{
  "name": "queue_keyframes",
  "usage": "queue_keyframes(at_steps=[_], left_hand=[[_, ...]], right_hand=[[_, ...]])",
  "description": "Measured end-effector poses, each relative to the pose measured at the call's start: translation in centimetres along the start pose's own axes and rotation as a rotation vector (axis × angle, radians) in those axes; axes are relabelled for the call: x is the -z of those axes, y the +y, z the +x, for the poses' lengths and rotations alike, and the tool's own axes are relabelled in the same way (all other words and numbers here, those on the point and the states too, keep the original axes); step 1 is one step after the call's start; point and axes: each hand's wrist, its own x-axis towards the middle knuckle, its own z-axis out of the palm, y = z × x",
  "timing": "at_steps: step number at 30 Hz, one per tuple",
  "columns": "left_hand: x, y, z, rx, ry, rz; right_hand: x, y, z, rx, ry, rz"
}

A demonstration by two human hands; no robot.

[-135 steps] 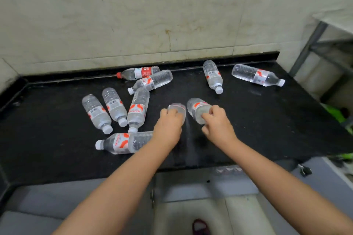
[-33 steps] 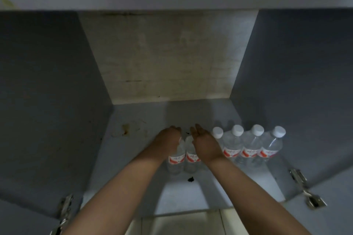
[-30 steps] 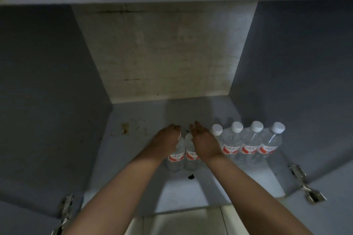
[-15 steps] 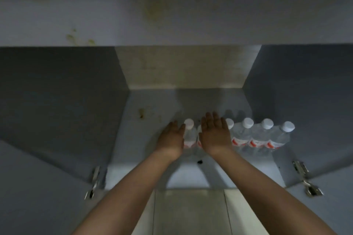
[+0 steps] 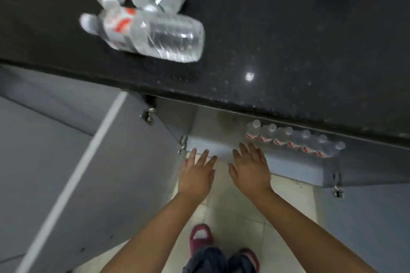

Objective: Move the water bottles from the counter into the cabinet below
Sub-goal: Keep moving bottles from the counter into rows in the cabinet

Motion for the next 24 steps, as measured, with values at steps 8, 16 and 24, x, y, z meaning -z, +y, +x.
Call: queue_keyframes(at_steps=[8,16,24], left_hand=[[14.1,-0.8,-11.5,0.130,0.258,-0.090],[23.0,-3.3,-14.0,0.237,0.500,-0.101],[25.1,-9.0,-9.8,0.225,0.405,-0.196]], right_hand=[[16.3,-4.0,-4.4,0.167,0.212,0.062],[26.7,-4.9,-2.2,0.133,0.420,0.120],[28.2,-8.4,3.5,0.155,0.338,0.088]])
